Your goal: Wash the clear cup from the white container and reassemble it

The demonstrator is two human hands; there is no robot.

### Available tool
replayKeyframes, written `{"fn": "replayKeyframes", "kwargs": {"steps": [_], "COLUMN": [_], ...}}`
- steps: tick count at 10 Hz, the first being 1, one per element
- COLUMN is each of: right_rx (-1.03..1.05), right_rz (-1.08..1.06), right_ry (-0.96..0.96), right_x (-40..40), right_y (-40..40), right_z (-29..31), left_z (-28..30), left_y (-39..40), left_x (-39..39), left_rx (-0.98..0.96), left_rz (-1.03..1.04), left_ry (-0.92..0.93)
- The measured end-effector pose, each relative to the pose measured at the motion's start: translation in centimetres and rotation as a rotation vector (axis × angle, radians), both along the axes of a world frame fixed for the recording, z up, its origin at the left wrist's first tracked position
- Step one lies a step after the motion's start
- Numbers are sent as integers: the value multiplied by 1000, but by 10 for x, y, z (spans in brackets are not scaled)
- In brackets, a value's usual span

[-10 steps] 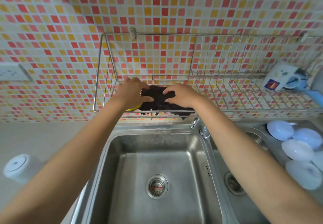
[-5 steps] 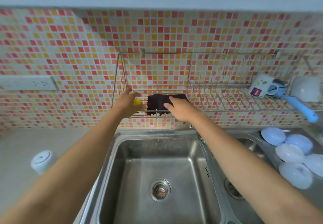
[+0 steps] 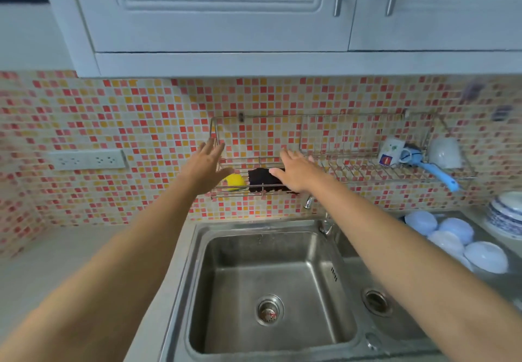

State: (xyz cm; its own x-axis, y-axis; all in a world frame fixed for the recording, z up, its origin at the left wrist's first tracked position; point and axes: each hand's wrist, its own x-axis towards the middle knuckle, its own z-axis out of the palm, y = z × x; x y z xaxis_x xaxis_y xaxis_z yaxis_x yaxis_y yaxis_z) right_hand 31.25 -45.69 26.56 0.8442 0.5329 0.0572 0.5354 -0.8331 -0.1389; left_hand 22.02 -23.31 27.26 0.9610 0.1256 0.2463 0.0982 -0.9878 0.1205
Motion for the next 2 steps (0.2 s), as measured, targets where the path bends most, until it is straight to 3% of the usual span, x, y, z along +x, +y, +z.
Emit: {"fn": "replayKeyframes", "kwargs": {"steps": [2], "right_rx": [62], "right_rz": [-132], "right_ry": [-144], "right_x": [-37], "right_y": [-11], "right_z": [35], "left_z": [19], "left_y": [0], "left_x": [-45], "left_rx": [37], "left_rz": [68], "left_ry": [6]}}
